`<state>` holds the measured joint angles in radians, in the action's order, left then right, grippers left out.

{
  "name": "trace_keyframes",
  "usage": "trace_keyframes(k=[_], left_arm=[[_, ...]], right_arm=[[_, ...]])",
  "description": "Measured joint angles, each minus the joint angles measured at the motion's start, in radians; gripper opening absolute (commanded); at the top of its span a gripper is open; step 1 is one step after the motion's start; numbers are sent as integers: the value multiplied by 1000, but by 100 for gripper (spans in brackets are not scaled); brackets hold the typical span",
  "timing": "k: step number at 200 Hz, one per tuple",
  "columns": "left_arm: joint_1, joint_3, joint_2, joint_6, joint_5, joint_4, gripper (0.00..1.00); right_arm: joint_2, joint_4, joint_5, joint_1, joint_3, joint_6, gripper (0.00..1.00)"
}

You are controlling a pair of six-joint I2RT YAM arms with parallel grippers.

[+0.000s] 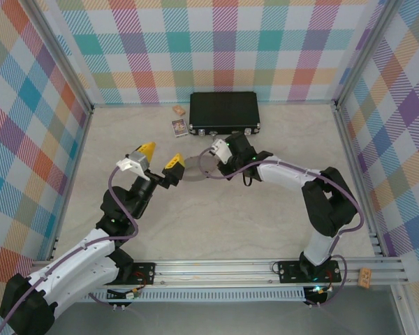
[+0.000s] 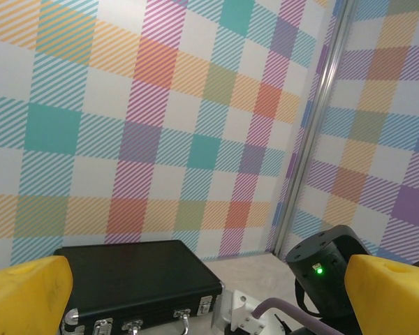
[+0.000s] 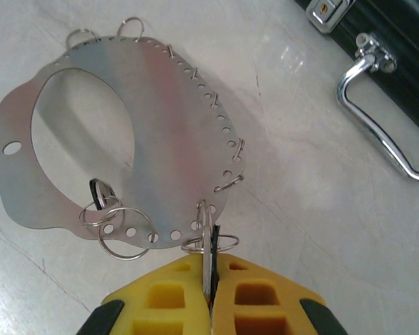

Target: Put the keys on the keyring

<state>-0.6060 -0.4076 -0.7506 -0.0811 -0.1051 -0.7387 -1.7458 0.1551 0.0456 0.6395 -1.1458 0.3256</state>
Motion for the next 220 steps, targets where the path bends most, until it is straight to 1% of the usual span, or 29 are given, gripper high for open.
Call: trace_keyframes(k=[41, 101, 174, 220], left_arm=[[0, 0, -9, 0, 8, 0, 100], [0, 0, -9, 0, 8, 0, 100], [0, 10, -15, 0, 7, -23, 100], [0, 13, -15, 0, 6, -23, 100]], right_arm=[[-8, 62, 4, -11, -2, 4, 0], [-117, 198, 23, -13, -76, 4, 0], [-127, 320, 27, -23, -105, 1, 0], [-145, 388, 53, -32, -133, -5, 0]])
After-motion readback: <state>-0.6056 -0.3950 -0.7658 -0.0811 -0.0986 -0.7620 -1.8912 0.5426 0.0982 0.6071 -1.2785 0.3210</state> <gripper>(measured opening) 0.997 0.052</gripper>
